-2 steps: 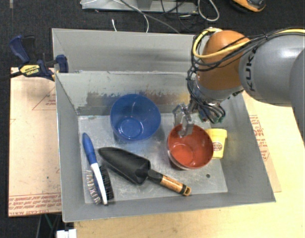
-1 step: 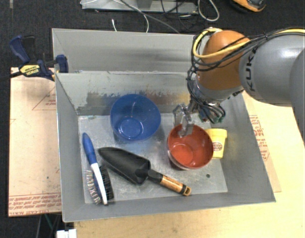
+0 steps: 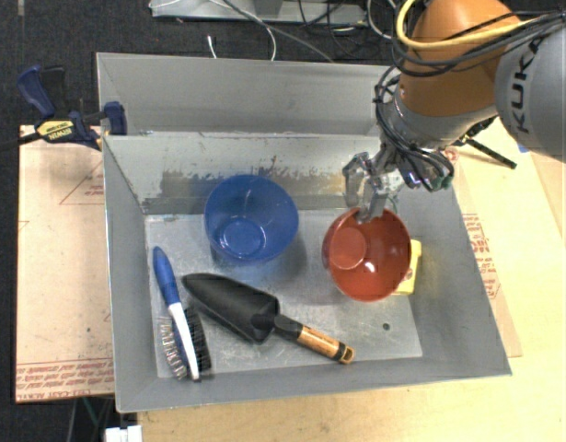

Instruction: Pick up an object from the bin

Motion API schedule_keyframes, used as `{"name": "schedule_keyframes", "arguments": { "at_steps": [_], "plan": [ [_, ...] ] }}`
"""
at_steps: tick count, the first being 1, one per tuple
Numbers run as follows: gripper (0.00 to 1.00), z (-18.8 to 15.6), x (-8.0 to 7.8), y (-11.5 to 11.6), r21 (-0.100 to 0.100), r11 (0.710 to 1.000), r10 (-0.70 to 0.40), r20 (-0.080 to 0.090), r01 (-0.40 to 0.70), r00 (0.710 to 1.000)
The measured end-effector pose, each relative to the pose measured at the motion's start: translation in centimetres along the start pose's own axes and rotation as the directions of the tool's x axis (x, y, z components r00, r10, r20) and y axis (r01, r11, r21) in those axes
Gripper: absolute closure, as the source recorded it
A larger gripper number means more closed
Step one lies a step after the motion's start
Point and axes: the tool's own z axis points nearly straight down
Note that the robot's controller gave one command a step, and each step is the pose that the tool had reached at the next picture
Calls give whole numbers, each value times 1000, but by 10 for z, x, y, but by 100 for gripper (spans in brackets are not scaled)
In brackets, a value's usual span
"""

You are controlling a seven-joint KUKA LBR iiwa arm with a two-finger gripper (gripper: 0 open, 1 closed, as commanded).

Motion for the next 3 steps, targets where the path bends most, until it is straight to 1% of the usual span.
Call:
{"name": "schedule_keyframes", "arguments": {
  "at_steps": [1, 2, 3],
  "plan": [
    [100, 97, 0, -9, -3, 1000, 11, -5, -11, 1000],
    [100, 35, 4, 4, 7, 988, -153, 20, 153, 988],
    [0, 147, -1, -27, -8, 976, -218, -13, 218, 976]
  ]
}}
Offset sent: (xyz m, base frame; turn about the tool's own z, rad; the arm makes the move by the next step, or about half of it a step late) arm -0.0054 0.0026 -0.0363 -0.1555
